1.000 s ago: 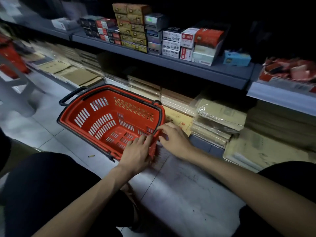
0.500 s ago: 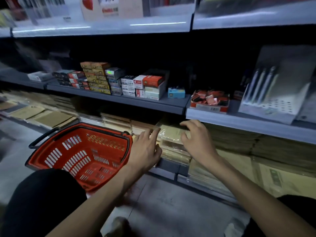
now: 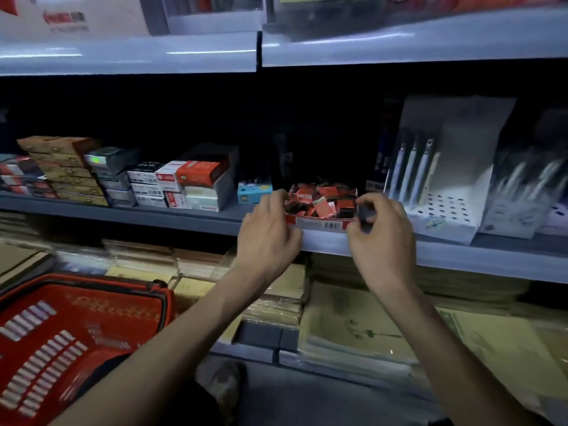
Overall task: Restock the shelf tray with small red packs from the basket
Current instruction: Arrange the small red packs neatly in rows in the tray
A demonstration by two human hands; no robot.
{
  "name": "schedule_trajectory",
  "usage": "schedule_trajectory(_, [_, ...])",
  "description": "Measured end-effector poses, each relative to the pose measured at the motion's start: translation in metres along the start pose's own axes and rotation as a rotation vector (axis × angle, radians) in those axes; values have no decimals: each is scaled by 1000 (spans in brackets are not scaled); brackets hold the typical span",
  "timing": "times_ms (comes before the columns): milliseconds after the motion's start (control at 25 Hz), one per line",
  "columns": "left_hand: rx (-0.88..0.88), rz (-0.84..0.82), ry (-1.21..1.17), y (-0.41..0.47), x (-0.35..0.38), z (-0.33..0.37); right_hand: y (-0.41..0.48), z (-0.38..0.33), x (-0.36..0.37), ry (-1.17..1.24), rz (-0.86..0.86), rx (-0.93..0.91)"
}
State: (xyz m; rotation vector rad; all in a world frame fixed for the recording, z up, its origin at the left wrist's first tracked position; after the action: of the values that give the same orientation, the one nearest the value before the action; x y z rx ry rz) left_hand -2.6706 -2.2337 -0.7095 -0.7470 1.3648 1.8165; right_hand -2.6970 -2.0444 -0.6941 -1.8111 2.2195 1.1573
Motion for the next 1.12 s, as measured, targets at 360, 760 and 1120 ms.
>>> schedule_trajectory(360, [-48,-44,-296,15,14,-20,4,26,4,-116,-98,-69])
schedule_trajectory(760, [180,-16,-158,12,8,-46,23,27,-5,9,-221,-101])
schedule_trajectory(1120, [157,-126,-496,24,0,-48,23,14,-16,-41,-206,-145])
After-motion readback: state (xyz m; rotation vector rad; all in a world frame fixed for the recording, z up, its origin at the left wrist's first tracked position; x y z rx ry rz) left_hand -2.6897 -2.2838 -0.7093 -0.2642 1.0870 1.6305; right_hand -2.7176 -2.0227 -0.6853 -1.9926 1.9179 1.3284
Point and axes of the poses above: each hand's wrist, its own y-axis towards the middle knuckle, its own x-axis out of the palm, z = x × y, the point moved 1 cm from there along y, towards the middle knuckle, and after that the axes turned 6 degrees about y, right-handed, at the moved point
